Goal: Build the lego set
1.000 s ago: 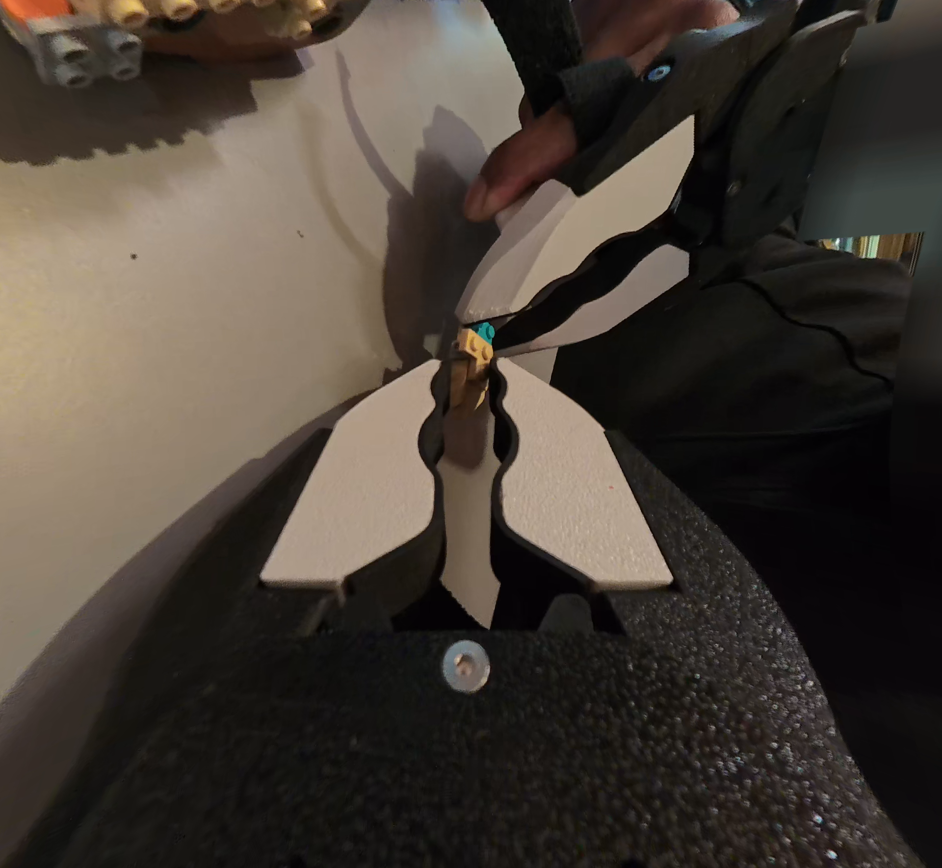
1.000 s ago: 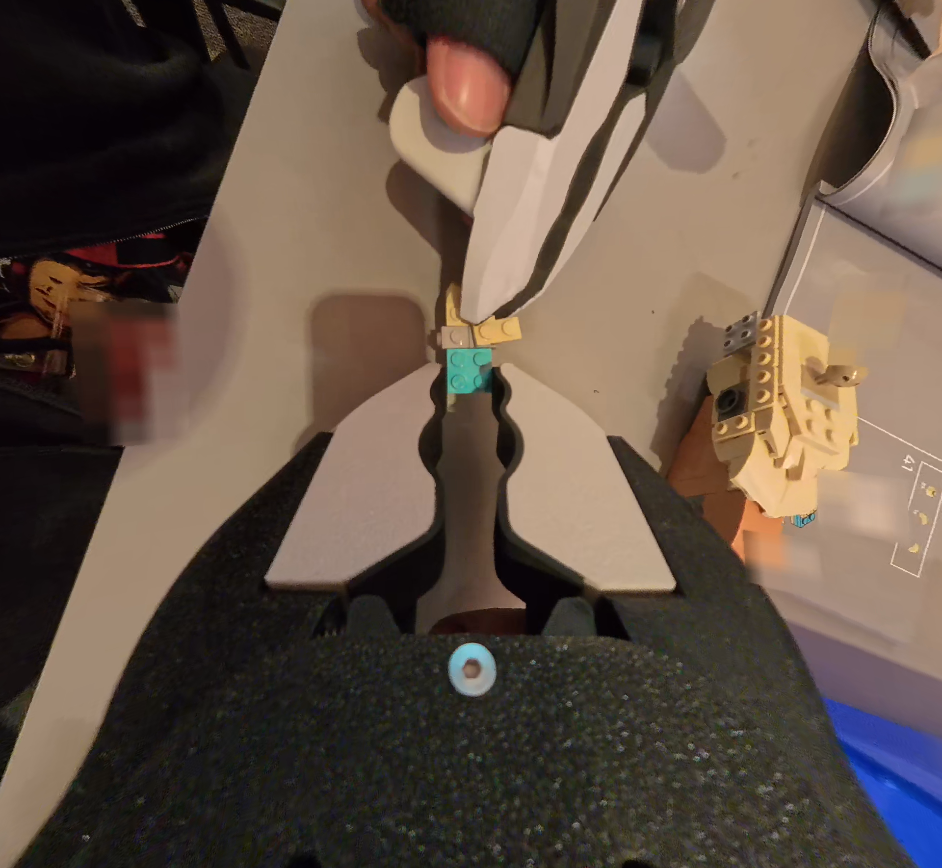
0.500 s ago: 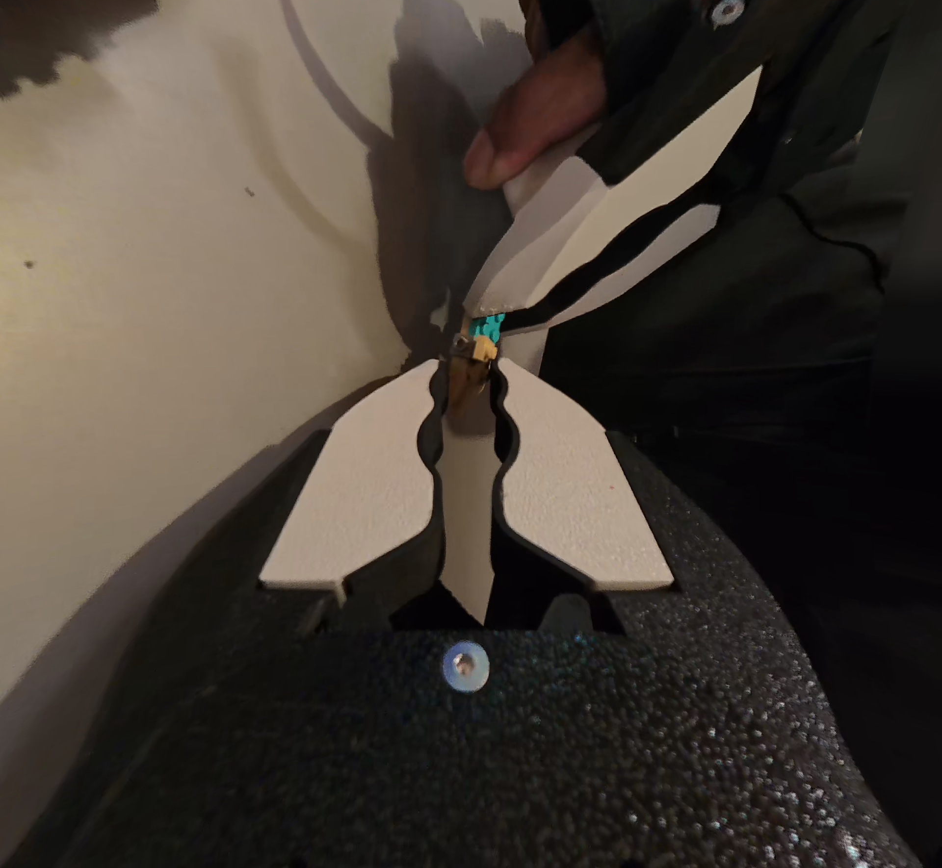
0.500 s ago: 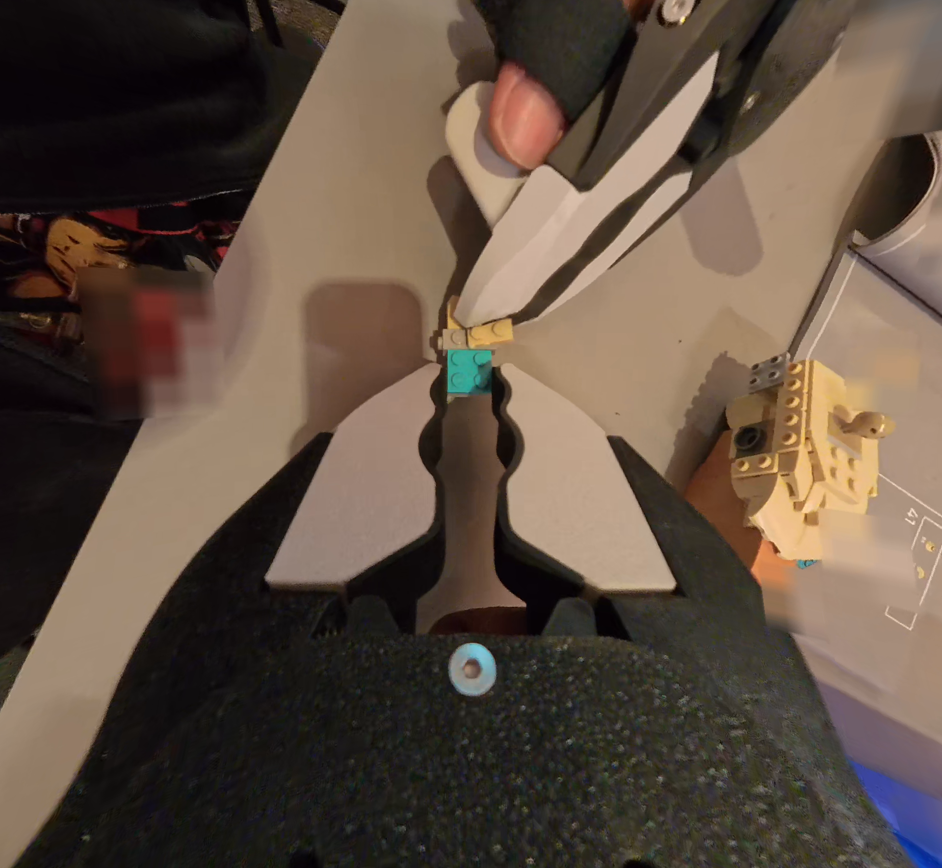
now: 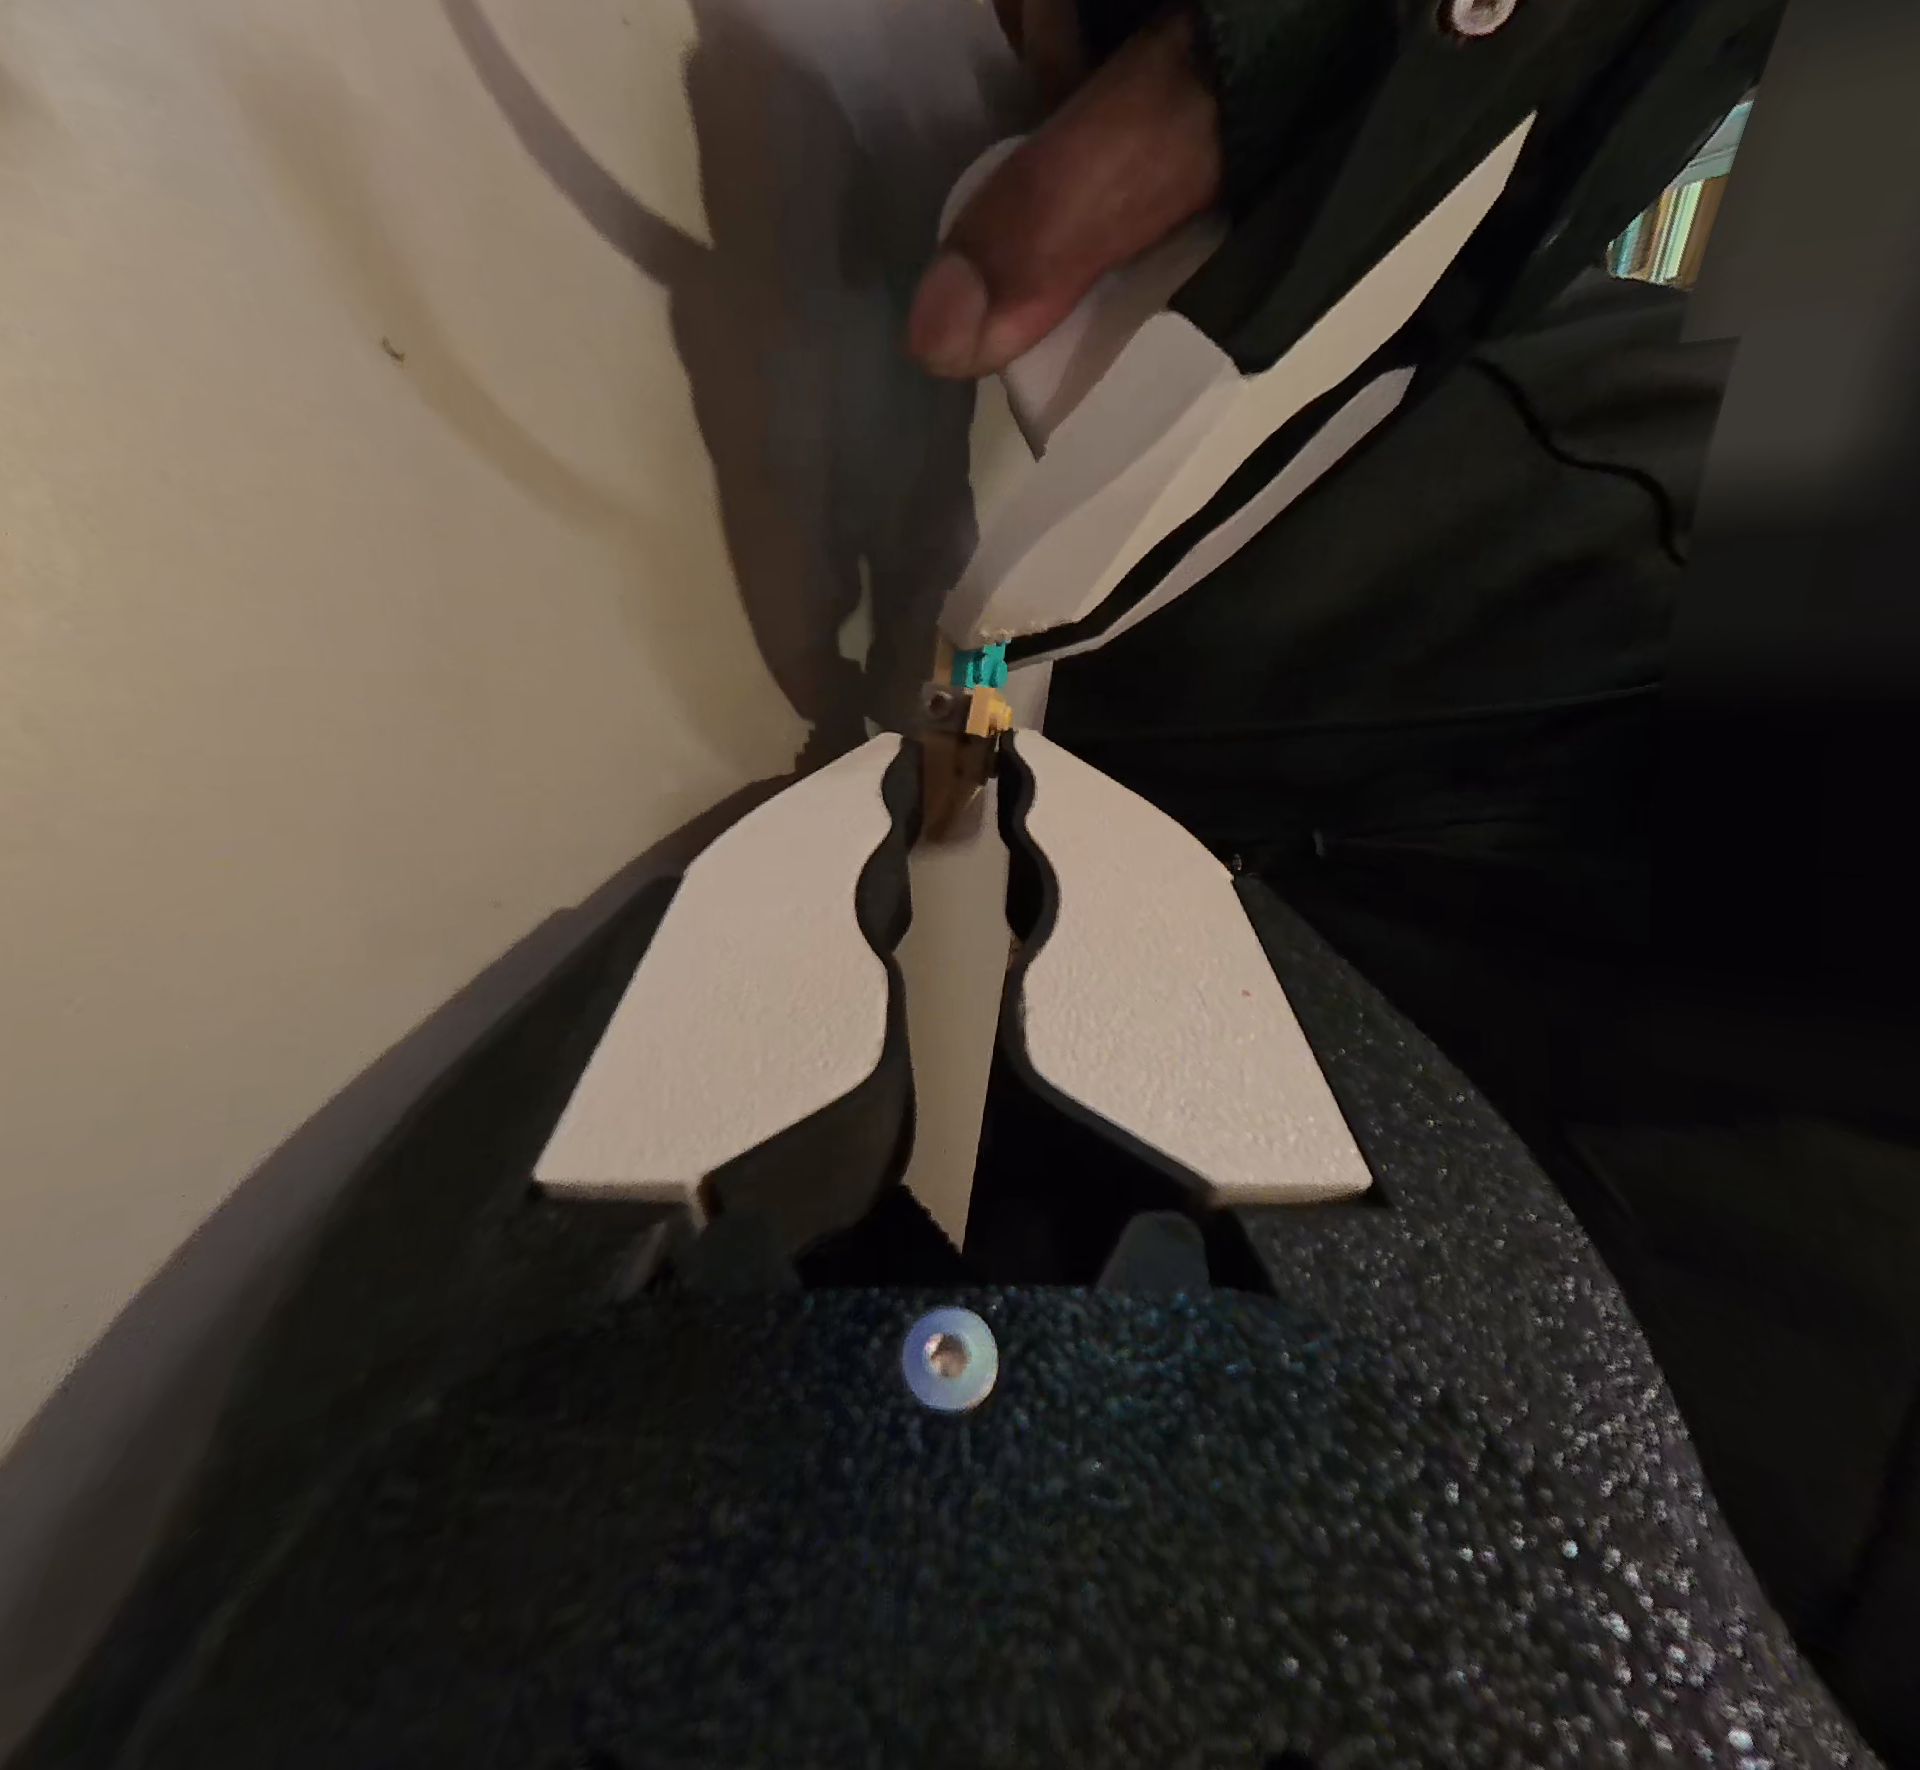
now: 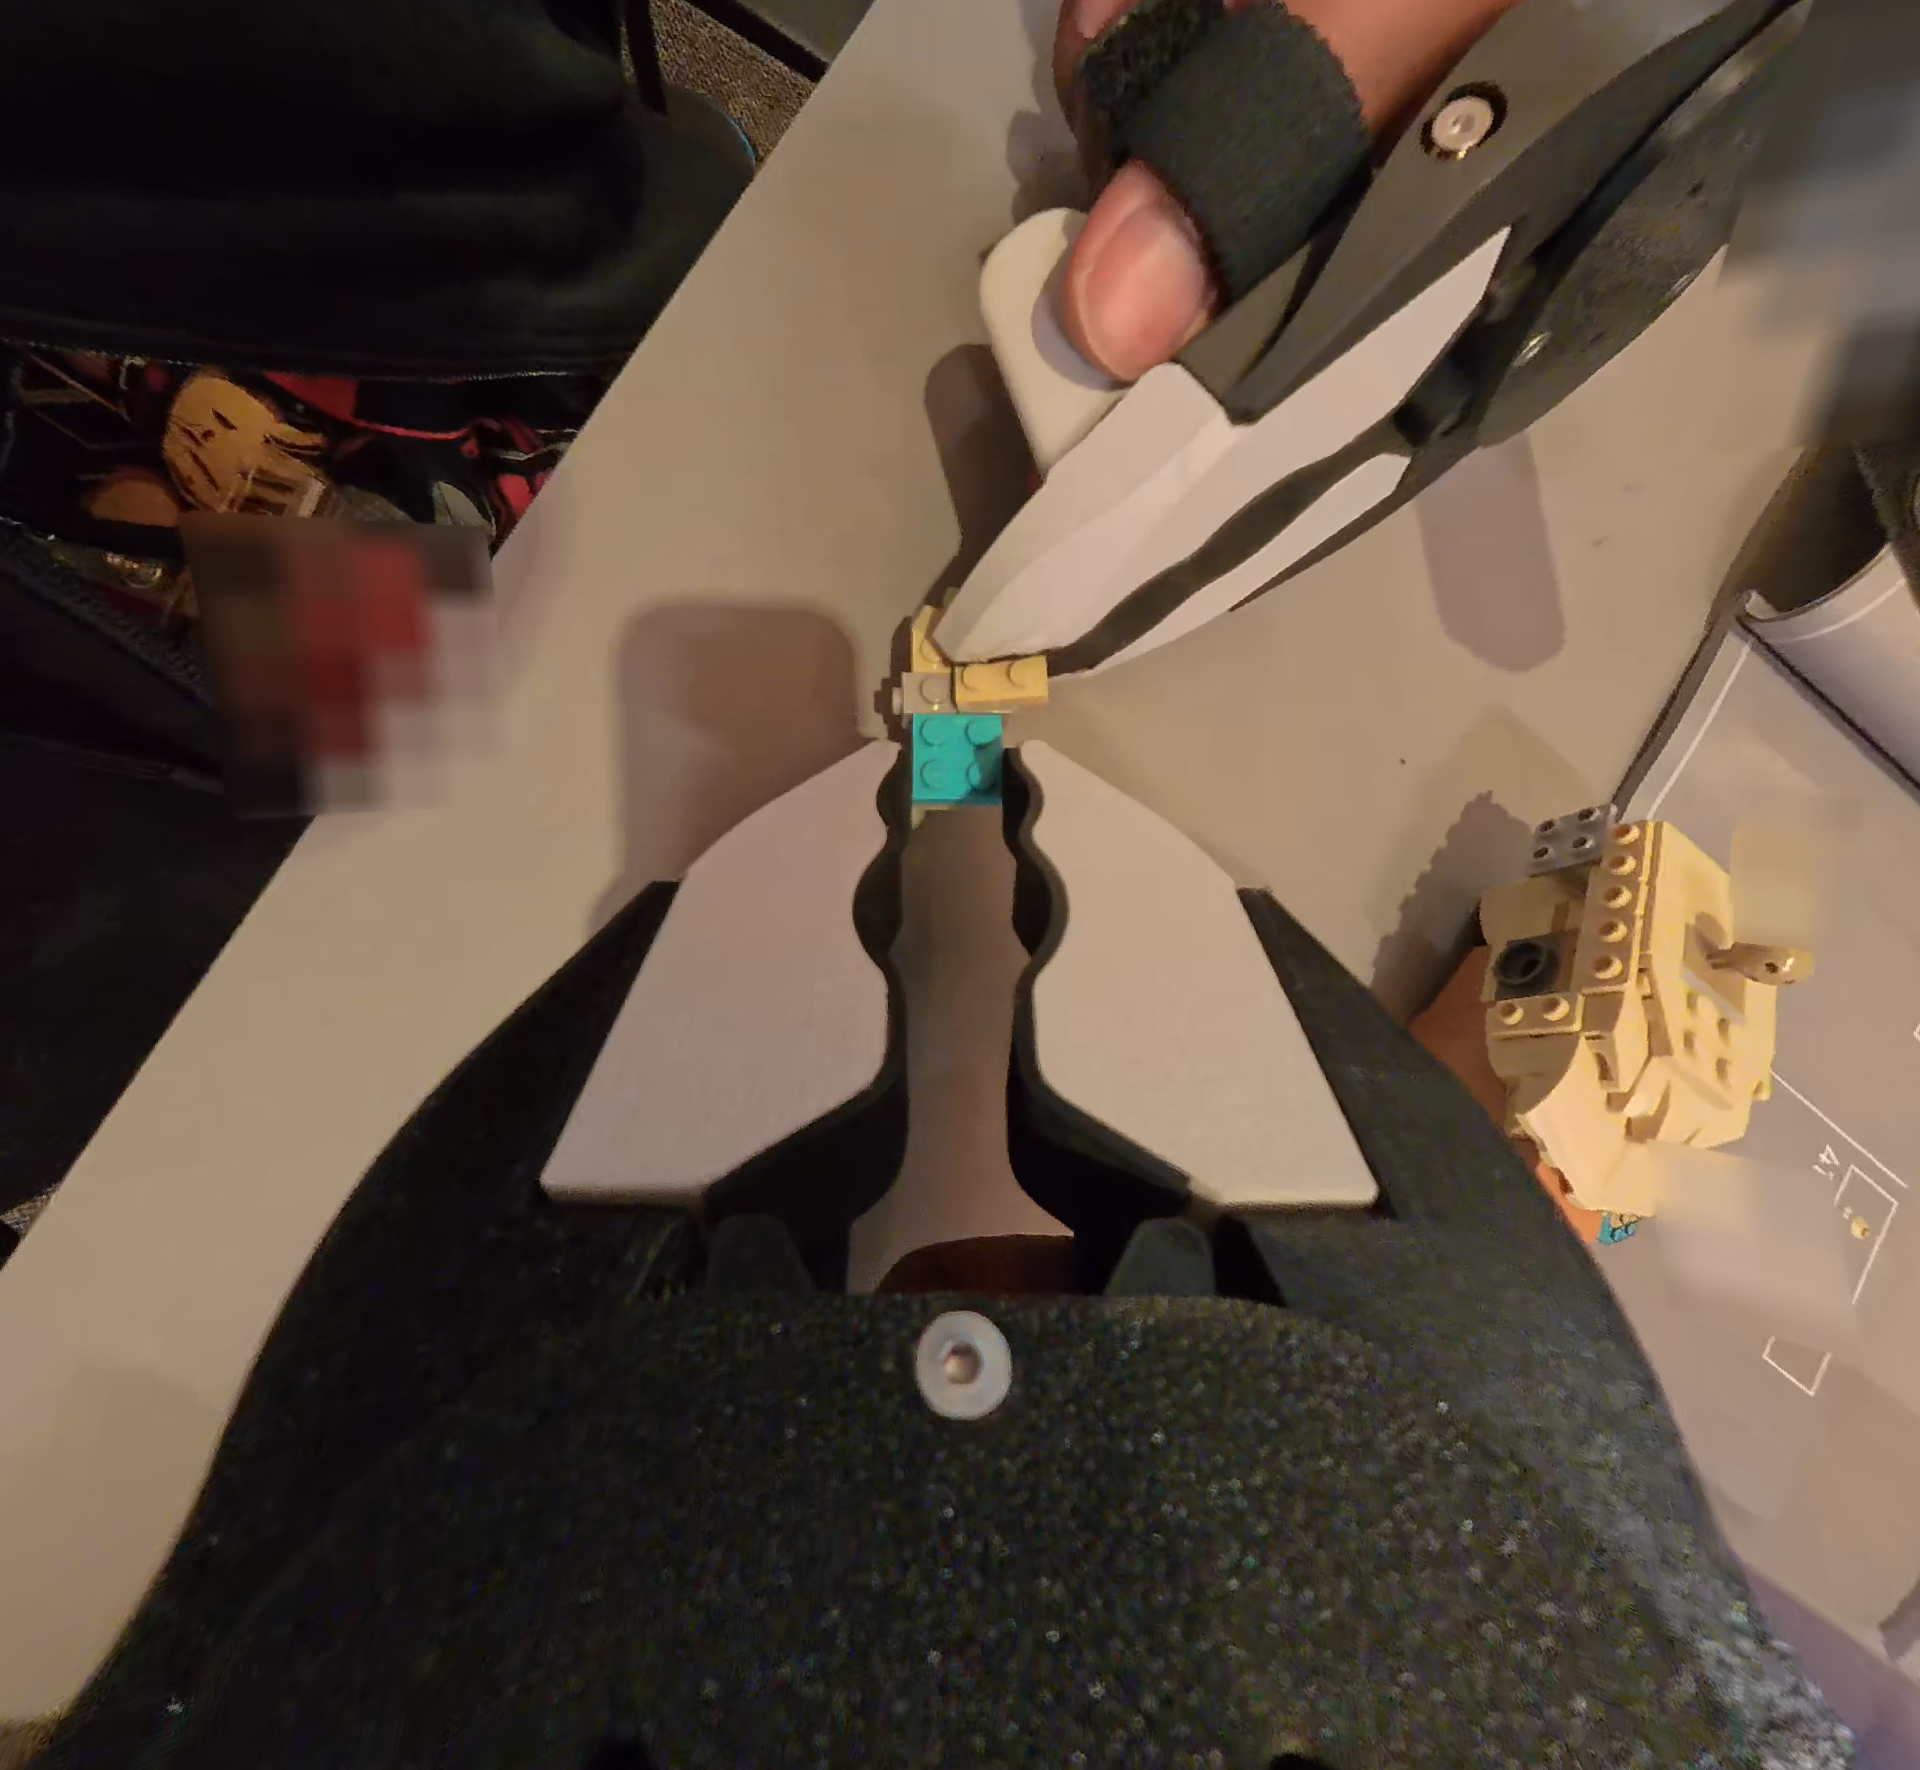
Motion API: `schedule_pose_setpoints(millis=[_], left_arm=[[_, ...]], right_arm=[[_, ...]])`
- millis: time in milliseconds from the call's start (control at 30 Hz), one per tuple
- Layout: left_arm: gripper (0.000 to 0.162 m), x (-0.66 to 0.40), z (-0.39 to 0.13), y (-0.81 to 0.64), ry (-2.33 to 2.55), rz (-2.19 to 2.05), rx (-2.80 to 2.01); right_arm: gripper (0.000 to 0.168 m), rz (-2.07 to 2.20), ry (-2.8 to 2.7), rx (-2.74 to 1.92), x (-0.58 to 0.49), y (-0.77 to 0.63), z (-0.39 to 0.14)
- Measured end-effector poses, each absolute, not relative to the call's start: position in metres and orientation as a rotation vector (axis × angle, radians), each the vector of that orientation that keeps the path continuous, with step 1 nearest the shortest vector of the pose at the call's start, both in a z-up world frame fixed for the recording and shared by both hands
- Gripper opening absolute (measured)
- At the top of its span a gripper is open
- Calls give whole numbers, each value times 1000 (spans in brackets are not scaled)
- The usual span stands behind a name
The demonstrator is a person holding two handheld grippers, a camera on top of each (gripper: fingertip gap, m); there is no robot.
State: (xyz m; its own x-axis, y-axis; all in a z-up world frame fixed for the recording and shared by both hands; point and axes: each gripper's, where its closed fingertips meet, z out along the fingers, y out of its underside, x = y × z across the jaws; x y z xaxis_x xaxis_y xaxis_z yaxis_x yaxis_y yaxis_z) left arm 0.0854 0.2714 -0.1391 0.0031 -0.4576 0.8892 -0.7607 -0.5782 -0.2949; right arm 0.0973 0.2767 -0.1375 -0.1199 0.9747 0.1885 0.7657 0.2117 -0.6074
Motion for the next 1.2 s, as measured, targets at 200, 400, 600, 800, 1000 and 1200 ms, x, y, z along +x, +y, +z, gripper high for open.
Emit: schedule_pose_setpoints(millis=[200,400,600,800,1000,1200], left_arm=[[12,85,-138,265,-1258,1622,1969],[12,87,-138,262,-1240,1651,1975],[12,89,-135,265,-1272,1701,2019],[12,92,-123,286,-1298,1859,2130],[12,91,-102,311,-1345,2090,2264],[12,92,-80,316,-1531,2278,2291]], right_arm=[[16,483,-1991,-1569,98,272,-138],[16,464,-2020,-1552,99,269,-138],[17,466,-1984,-1566,100,272,-134],[28,501,-1789,-1685,104,292,-124],[34,766,-1286,-1884,112,321,-100],[34,1079,-868,-1878,101,322,-81]])
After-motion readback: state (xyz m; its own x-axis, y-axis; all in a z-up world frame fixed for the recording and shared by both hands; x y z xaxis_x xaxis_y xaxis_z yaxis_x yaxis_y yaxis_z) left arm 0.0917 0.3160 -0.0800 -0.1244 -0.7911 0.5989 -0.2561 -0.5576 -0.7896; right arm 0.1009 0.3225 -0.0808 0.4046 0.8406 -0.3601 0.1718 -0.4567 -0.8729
